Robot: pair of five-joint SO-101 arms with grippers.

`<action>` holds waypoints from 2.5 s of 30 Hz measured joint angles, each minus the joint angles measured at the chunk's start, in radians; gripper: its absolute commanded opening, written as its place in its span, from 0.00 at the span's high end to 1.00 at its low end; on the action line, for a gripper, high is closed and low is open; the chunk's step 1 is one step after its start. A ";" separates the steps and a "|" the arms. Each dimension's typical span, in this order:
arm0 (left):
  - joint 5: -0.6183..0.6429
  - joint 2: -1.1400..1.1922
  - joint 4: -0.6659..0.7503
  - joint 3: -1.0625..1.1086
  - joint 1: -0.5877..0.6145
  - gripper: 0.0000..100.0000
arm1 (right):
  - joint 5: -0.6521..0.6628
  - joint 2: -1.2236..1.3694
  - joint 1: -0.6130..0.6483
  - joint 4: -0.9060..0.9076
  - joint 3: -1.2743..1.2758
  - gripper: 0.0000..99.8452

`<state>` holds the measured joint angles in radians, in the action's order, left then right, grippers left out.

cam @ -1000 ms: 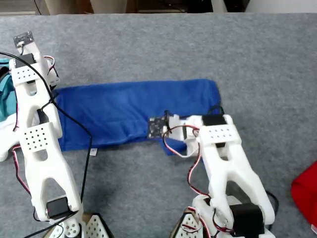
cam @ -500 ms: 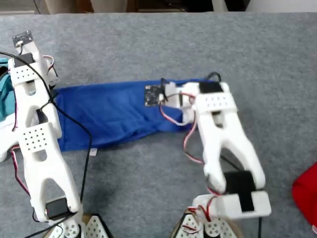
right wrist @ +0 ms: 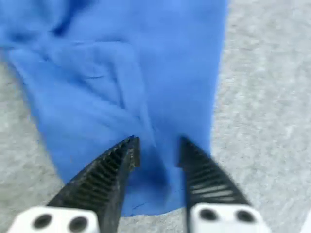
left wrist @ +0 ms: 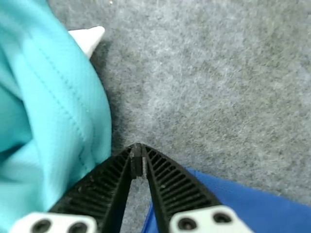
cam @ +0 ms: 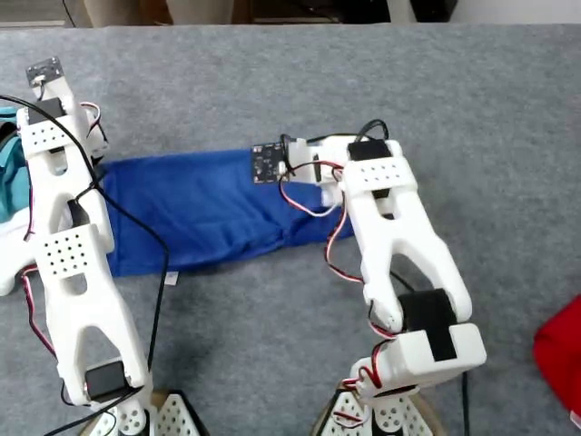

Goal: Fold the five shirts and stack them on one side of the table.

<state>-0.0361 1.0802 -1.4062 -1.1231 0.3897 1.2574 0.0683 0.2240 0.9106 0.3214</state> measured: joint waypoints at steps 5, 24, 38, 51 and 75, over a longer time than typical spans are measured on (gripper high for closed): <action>0.000 0.000 0.000 0.000 0.000 0.98 | -0.029 0.000 -0.002 -0.041 0.000 0.73; 0.000 0.020 0.000 0.000 0.000 0.98 | -0.270 -0.184 0.078 0.035 0.146 0.99; 0.000 0.020 0.000 0.000 0.000 0.98 | -0.439 0.192 0.209 -0.058 -0.011 0.99; 0.000 0.020 0.000 0.000 0.000 0.98 | -0.496 0.064 0.138 0.017 -0.129 0.99; 0.000 0.020 0.000 0.000 0.000 0.98 | -0.588 0.244 -0.195 0.092 -0.173 0.99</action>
<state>-0.0361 1.1001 -1.4062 -1.1231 0.3897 0.6697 0.3122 0.0292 1.0027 0.1481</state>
